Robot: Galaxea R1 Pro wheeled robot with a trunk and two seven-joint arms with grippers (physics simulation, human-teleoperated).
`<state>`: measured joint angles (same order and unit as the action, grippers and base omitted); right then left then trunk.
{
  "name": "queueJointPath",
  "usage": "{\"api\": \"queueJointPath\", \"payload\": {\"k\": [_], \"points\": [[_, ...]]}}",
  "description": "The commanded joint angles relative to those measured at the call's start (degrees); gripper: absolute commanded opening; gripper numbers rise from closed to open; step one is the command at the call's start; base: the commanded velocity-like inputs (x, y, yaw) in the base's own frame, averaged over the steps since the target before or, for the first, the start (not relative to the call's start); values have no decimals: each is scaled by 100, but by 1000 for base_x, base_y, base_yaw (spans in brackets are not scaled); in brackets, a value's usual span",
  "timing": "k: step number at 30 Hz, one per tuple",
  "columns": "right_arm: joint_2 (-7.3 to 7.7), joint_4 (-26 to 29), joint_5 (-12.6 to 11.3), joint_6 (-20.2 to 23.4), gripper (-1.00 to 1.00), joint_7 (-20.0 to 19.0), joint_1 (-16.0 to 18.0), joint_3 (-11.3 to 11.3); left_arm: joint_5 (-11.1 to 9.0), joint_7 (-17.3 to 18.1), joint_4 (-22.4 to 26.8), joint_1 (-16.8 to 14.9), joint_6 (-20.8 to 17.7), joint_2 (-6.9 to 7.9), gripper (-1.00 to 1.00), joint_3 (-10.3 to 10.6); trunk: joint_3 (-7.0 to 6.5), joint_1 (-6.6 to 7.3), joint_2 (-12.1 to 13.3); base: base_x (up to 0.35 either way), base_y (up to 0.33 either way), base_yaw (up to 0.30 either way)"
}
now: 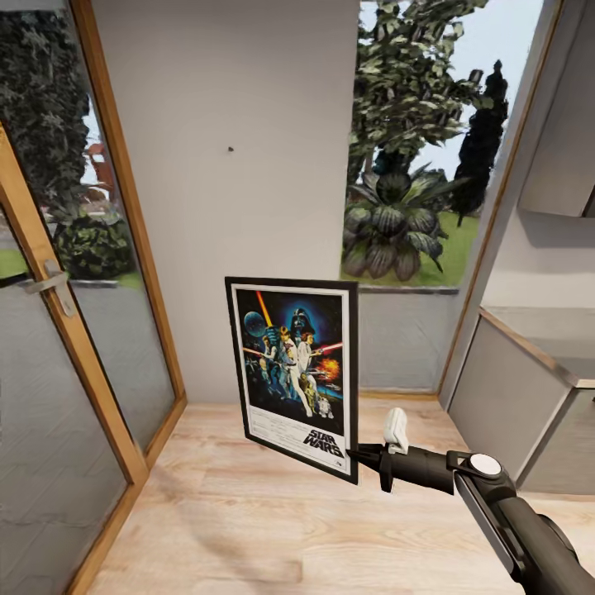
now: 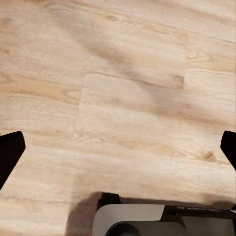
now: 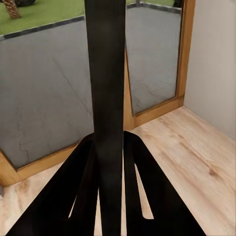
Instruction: Pick up the poster from the kitchen countertop and hang it on one of the wall nails in the kitchen.
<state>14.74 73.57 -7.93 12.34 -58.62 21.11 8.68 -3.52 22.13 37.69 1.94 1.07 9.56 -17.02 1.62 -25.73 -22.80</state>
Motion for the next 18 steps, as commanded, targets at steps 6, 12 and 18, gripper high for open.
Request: {"api": "queueJointPath", "payload": {"k": [6,12,18], "points": [[3,0,-68,76,-100,-18,7,11,-37,29,1,0,-2,1,100,-11,12,-6,-12,174,341,0],[3,-1,-68,84,-100,-15,7,19,-35,29,1,0,-2,1,100,-13,12,-6,-12,175,341,-1],[3,0,-68,84,-100,-17,7,19,-35,29,1,0,-2,2,100,-17,12,-6,-12,175,339,-108]]}}
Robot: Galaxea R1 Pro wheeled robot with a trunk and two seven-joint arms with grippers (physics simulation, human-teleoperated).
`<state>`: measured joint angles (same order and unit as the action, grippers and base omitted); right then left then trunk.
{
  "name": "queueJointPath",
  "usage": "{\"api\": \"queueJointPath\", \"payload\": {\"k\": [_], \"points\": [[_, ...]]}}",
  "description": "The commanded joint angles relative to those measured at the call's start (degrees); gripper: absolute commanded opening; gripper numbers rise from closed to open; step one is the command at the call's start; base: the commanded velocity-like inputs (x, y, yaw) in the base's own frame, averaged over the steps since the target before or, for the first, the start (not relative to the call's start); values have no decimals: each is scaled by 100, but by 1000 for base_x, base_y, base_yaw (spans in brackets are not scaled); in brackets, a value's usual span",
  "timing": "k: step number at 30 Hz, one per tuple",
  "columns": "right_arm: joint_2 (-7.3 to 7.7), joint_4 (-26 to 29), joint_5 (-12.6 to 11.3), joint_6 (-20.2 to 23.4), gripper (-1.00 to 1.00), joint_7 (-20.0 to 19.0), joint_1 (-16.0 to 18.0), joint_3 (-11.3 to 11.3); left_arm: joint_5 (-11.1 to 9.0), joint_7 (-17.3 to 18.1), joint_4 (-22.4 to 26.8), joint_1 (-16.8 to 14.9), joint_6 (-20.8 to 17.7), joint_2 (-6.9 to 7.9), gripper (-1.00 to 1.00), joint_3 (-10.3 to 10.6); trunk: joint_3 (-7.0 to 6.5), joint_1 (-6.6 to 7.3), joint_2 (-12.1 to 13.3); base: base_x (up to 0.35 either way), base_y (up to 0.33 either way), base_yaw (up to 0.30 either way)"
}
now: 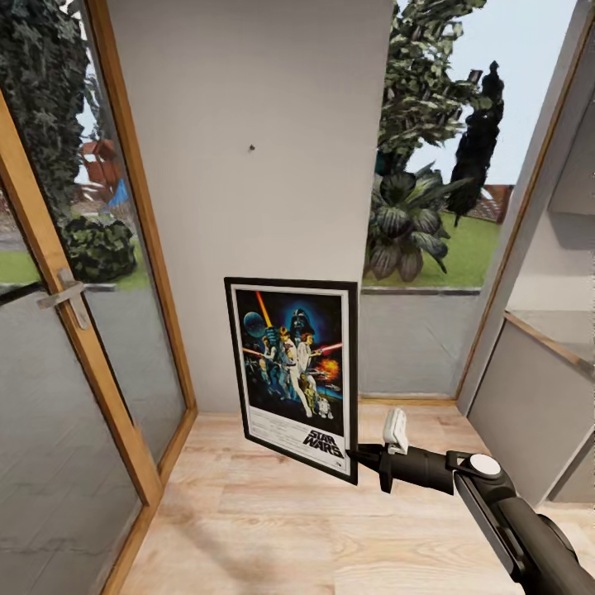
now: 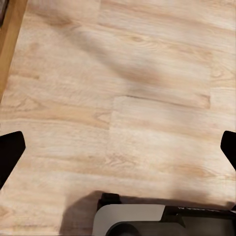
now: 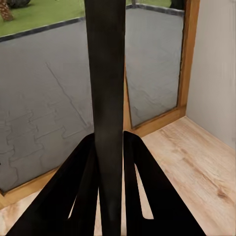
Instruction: Pick up the poster from the kitchen countertop and hang it on one of the wall nails in the kitchen.
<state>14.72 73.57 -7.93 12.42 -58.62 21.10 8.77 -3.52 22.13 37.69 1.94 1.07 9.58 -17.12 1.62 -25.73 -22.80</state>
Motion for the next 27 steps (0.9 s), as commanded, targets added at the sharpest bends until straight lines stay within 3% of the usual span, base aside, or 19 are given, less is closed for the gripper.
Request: {"api": "queueJointPath", "payload": {"k": [1,7,14,27], "points": [[4,0,-68,76,-100,-17,8,11,-38,29,1,0,0,0,100,-7,12,-6,-12,171,311,-219],[4,1,-68,76,-100,-18,8,6,-39,29,6,0,28,0,100,-24,12,-6,-12,67,115,-211],[4,1,-68,73,-100,-18,8,2,-36,29,2,0,184,0,100,-42,12,-6,-12,39,15,-40],[4,8,-68,36,-100,-21,7,0,-43,29,2,0,209,0,100,-45,12,-6,-12,280,74,-2]]}}
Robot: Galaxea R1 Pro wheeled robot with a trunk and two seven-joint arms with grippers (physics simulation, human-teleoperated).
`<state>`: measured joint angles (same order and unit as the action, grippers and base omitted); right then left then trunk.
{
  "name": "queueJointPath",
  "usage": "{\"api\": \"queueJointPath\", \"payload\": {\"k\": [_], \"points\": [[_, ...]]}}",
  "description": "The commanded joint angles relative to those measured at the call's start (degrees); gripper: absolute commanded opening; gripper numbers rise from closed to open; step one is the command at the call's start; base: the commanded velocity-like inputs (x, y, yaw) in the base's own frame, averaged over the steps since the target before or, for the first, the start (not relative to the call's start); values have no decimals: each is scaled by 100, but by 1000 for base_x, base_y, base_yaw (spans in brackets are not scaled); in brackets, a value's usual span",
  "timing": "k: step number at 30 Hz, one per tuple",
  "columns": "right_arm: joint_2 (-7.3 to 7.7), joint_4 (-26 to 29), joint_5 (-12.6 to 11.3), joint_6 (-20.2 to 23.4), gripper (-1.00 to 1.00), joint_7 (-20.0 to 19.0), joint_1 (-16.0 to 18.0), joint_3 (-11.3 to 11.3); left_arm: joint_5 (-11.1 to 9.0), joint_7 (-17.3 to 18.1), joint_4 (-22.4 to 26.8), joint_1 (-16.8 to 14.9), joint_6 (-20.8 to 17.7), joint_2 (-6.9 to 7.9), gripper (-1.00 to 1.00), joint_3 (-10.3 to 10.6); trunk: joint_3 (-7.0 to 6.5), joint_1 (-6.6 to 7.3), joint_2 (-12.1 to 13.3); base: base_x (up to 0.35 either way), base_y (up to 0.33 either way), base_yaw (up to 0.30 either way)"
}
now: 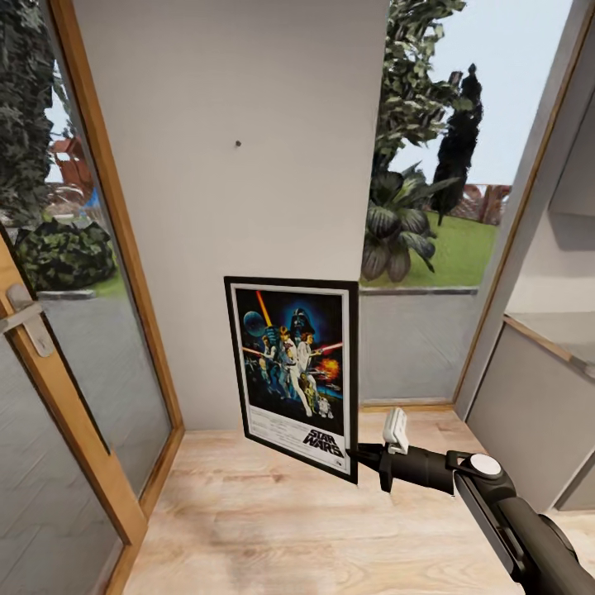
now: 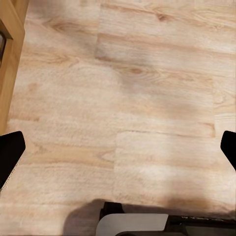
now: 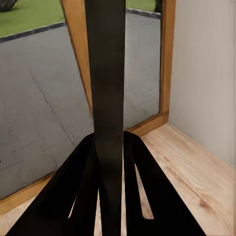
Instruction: Pick up the poster from the kitchen countertop and hang it on one of the wall nails in the kitchen.
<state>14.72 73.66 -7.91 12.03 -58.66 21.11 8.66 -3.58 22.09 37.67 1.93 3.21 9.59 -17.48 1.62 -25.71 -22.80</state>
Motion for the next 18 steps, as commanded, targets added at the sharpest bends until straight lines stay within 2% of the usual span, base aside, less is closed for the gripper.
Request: {"api": "queueJointPath", "payload": {"k": [1,18], "points": [[5,-1,-70,75,-100,-16,7,11,-37,32,4,0,-5,-1,100,-9,12,-7,-12,313,92,0],[6,-1,-79,72,-100,-22,4,-1,-37,32,5,0,-5,-1,100,-9,12,-7,-12,314,102,0]]}}
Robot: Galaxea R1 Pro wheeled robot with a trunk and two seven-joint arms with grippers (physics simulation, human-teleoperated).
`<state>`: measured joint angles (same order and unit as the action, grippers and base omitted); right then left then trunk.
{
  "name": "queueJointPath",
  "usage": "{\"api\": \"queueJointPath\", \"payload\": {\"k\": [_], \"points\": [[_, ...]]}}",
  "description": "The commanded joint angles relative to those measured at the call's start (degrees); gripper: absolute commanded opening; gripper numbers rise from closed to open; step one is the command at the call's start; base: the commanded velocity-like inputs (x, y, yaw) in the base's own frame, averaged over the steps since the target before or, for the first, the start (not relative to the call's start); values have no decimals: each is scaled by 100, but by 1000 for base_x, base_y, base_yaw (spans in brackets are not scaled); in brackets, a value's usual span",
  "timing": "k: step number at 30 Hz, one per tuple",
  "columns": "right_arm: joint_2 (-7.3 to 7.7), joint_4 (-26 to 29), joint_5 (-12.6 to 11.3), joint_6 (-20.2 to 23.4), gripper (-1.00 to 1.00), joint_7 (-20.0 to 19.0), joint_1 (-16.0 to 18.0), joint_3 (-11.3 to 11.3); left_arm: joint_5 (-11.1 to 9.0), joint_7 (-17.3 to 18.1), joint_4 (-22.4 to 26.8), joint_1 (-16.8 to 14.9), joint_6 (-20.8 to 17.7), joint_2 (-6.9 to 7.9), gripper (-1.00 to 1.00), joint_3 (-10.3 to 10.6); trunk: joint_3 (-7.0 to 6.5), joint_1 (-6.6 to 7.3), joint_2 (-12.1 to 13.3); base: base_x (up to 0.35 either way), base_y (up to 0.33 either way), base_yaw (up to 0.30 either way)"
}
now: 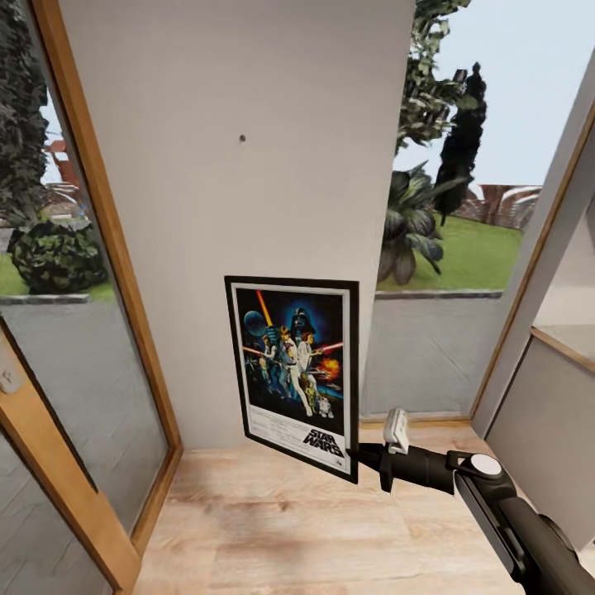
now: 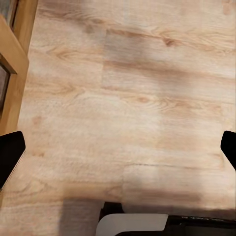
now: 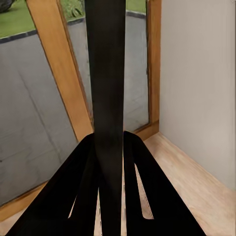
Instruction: Pick up the poster from the kitchen countertop and hang it on one of the wall nails in the kitchen.
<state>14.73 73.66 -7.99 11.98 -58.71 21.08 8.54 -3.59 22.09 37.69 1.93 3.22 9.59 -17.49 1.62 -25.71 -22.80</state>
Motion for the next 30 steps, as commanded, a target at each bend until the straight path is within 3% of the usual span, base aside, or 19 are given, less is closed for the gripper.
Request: {"api": "queueJointPath", "payload": {"k": [1,10,12,13,14,17,20,24,30], "points": [[4,-1,-70,78,-100,-17,8,10,-37,32,3,0,-5,-1,100,-9,12,-7,-12,314,103,0],[8,6,-77,104,-100,-18,11,8,-42,32,3,0,3,-1,100,-19,12,-7,-12,155,52,0],[-1,62,-94,150,-100,-21,195,7,-39,32,-2,0,9,-2,100,-14,12,-7,-12,4,1,0],[-3,81,-128,258,-100,-23,332,7,-38,32,-4,0,23,-5,100,-11,12,-7,-12,2,1,0],[-4,104,-246,786,-100,-25,669,14,-37,32,-17,0,67,-6,100,-10,12,-7,-12,0,0,0],[-19,116,-336,1340,-100,-28,1164,21,-50,32,-209,0,100,-2,100,-5,12,-7,-12,0,0,0],[-34,119,-416,1528,-100,-70,1468,23,-56,35,-301,0,109,-2,100,-6,12,-7,-12,0,0,0],[-46,124,-770,2170,-100,-235,2071,24,-62,39,-376,0,116,-1,100,-15,12,-7,-12,0,0,0],[-42,93,-966,2868,-100,-302,2791,25,-63,35,-398,0,117,-1,100,-17,12,-7,-12,0,0,0]]}}
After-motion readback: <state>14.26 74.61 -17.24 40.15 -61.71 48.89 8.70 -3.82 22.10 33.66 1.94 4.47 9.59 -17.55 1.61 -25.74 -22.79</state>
